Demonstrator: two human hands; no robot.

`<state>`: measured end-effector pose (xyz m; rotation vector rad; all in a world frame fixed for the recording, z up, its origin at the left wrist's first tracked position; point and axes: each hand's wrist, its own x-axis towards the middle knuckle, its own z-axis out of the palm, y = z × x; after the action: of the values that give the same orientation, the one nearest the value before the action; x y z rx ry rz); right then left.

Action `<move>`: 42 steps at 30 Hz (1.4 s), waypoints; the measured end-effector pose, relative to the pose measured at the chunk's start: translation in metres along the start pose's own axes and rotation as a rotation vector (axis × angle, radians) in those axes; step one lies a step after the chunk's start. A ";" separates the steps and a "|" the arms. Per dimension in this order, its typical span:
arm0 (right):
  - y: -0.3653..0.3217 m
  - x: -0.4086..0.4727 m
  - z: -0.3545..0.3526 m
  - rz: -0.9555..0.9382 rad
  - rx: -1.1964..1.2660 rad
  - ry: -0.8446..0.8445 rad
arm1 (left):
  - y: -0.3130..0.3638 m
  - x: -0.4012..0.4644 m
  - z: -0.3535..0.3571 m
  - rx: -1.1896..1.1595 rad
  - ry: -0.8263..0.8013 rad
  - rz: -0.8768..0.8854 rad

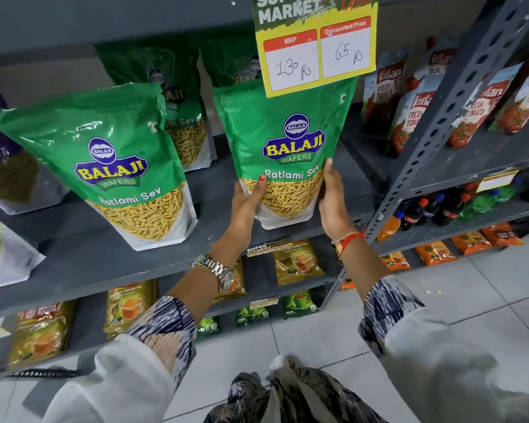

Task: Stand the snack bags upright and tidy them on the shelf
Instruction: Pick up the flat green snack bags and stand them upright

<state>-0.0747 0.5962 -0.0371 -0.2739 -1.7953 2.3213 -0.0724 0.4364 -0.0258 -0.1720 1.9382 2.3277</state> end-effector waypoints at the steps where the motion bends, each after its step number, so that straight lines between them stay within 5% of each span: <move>1: 0.002 -0.006 0.000 -0.014 0.016 0.073 | 0.001 -0.005 0.001 -0.021 0.021 0.043; 6: 0.023 -0.061 0.011 -0.207 0.111 0.345 | -0.025 -0.042 -0.023 -0.028 0.289 0.281; 14: 0.053 -0.103 0.106 -0.120 -0.120 -0.231 | -0.037 -0.076 -0.150 0.036 0.739 0.338; 18: 0.045 -0.081 0.160 0.049 -0.191 -0.330 | 0.006 -0.060 -0.194 -0.051 0.881 0.387; 26: 0.023 -0.067 0.197 0.161 -0.158 -0.405 | 0.048 -0.023 -0.213 -0.066 0.307 0.090; 42: 0.039 -0.083 0.188 0.104 -0.084 -0.272 | 0.031 -0.032 -0.207 -0.038 0.112 0.049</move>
<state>-0.0452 0.3893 -0.0262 -0.0662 -2.0526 2.4577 -0.0418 0.2265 -0.0277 -0.2666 1.9704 2.4376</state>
